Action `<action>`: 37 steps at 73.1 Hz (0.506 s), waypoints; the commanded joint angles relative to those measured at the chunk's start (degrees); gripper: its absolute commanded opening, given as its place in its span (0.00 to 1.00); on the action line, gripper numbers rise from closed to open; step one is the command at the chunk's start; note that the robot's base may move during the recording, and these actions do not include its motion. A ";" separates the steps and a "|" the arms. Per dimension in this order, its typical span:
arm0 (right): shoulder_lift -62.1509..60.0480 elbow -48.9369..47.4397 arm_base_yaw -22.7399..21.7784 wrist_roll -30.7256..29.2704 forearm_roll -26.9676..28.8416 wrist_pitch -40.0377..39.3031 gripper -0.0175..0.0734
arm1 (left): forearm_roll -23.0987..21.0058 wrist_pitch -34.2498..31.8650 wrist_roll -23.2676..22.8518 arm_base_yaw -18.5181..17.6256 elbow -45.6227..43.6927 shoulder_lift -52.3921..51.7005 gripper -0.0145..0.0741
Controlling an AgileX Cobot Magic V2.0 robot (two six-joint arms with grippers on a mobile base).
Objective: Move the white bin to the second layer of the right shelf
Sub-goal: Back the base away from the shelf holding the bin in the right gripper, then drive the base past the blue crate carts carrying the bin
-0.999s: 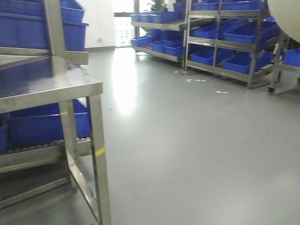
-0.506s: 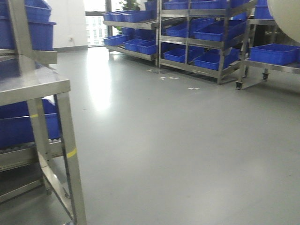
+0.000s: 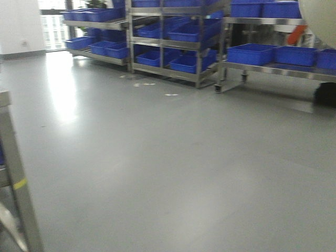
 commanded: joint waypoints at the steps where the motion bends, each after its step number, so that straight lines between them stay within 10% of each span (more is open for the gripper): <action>1: 0.02 -1.92 -0.38 0.02 -0.62 -5.65 0.25 | 0.00 -4.90 -0.18 -0.34 2.11 -0.81 0.26; 37: 0.02 -1.92 -0.38 0.02 -0.62 -5.65 0.25 | 0.00 -4.90 -0.18 -0.34 2.11 -0.81 0.26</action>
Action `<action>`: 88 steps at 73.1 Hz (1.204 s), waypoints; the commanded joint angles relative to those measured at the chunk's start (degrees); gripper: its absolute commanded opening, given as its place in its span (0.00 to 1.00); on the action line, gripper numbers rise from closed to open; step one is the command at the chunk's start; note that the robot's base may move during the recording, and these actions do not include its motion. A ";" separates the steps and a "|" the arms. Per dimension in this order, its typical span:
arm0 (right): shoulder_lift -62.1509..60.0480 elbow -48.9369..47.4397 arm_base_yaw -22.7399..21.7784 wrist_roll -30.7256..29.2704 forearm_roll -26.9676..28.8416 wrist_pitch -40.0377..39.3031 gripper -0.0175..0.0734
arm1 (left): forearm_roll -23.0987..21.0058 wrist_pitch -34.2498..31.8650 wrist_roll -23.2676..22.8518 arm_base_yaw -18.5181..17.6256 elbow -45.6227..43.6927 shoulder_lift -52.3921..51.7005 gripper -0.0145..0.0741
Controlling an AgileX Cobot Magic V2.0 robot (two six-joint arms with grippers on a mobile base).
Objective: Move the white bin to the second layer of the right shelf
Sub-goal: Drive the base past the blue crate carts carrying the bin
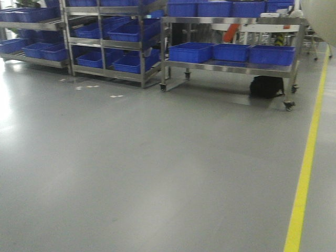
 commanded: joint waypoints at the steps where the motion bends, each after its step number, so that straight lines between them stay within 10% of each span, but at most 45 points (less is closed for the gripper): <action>1: 0.02 -1.92 -0.38 0.02 -0.62 -5.65 0.25 | 0.00 -4.90 -0.18 -0.34 2.11 -0.81 0.26; 88: 0.02 -1.92 -0.38 0.02 -0.62 -5.65 0.25 | 0.00 -4.90 -0.18 -0.34 2.11 -0.81 0.26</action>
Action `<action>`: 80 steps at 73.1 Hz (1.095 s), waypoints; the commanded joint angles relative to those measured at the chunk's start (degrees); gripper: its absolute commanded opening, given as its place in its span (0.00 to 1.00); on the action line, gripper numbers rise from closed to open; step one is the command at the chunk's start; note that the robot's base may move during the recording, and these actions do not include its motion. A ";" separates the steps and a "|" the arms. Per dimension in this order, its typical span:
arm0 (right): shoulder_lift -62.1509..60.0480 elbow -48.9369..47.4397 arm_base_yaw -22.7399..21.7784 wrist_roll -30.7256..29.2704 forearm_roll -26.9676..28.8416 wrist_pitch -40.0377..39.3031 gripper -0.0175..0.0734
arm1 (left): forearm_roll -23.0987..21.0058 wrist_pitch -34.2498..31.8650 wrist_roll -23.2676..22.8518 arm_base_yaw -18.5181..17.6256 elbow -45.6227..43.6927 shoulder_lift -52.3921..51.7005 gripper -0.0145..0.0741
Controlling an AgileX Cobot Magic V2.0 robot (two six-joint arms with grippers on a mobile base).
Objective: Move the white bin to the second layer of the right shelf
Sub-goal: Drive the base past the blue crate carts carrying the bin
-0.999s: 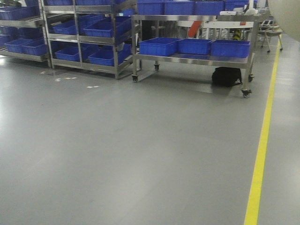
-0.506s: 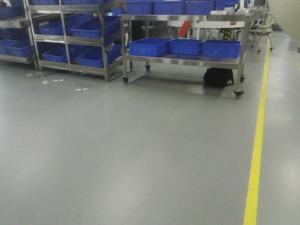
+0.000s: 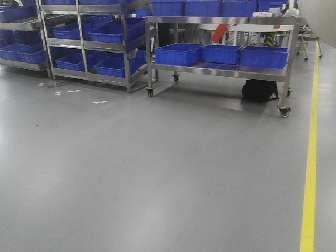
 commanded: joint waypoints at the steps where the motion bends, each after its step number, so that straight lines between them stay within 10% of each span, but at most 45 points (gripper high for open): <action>1: 0.02 -1.92 -0.38 0.02 -0.62 -5.65 0.25 | 0.00 -4.90 -0.18 -0.34 2.11 -0.81 0.26; 80: 0.02 -1.92 -0.38 0.02 -0.62 -5.65 0.25 | 0.00 -4.90 -0.18 -0.34 2.11 -0.81 0.26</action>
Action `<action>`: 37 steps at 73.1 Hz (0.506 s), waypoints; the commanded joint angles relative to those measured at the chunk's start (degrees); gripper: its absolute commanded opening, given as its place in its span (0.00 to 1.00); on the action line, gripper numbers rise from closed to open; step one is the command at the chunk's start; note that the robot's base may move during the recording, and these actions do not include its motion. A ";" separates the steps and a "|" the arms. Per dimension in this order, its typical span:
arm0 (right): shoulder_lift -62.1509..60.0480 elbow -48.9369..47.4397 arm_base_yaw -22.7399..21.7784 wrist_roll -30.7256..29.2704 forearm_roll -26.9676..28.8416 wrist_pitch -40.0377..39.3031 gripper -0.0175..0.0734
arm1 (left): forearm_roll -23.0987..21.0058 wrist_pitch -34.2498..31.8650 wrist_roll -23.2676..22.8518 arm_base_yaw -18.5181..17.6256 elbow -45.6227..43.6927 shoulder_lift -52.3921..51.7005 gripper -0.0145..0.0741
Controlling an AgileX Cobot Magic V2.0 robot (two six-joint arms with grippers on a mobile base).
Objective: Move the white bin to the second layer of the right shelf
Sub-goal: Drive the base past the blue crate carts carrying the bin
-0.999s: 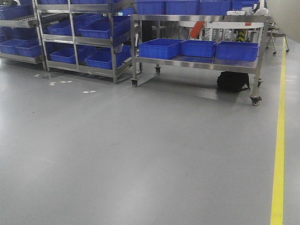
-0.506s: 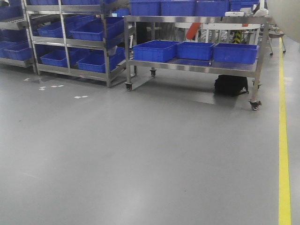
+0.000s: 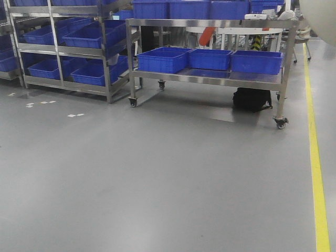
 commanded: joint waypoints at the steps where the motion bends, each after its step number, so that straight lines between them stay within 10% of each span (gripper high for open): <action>1: 0.02 -1.92 -0.38 0.02 -0.62 -5.65 0.25 | 0.00 -4.90 -0.18 -0.34 2.11 -0.81 0.26; 37: 0.02 -1.92 -0.38 0.02 -0.62 -5.65 0.25 | 0.00 -4.90 -0.18 -0.34 2.11 -0.81 0.26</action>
